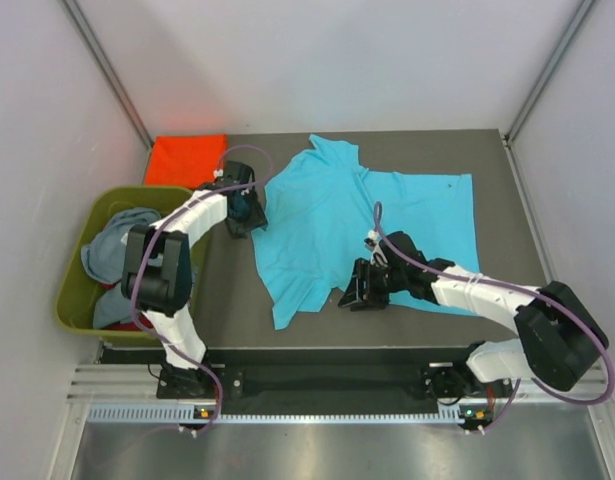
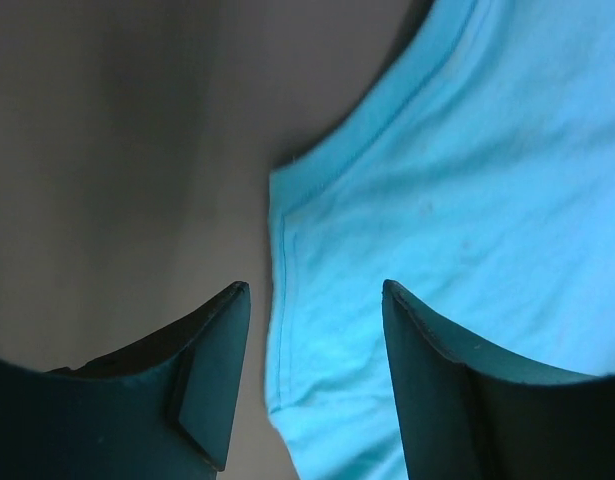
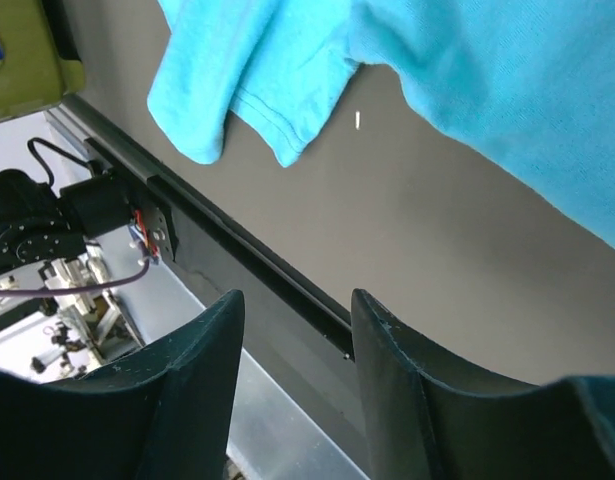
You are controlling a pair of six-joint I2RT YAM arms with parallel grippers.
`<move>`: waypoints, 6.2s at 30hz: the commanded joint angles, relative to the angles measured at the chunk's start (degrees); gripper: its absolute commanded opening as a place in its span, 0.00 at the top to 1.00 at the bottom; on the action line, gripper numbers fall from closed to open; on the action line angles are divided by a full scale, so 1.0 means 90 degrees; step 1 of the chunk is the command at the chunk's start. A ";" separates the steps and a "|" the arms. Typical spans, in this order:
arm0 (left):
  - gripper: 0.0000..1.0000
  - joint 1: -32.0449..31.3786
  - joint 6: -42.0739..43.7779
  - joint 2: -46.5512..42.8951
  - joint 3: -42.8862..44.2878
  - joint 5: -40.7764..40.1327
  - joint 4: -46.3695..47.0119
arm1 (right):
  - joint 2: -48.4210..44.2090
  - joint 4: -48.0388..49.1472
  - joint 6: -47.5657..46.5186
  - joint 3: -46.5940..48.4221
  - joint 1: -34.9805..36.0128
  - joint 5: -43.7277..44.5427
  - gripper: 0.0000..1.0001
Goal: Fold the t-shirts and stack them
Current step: Flatten the tshirt out, then fold the tshirt
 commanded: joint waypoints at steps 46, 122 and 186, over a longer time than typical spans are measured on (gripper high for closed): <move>0.59 0.0311 0.0995 0.0099 0.0168 -0.1481 -0.0192 | 0.2767 0.0725 0.1401 0.1652 0.1090 0.0810 0.69; 1.00 -0.2873 -0.4631 -0.3174 -0.4627 0.0579 -0.0270 | -0.1588 -0.3681 -0.2457 0.0628 -0.4895 0.1365 0.71; 1.00 -0.2648 0.0653 -0.3935 -0.1521 -0.0886 -0.1539 | -0.1178 -0.4540 -0.1275 0.0168 -0.7230 0.4022 1.00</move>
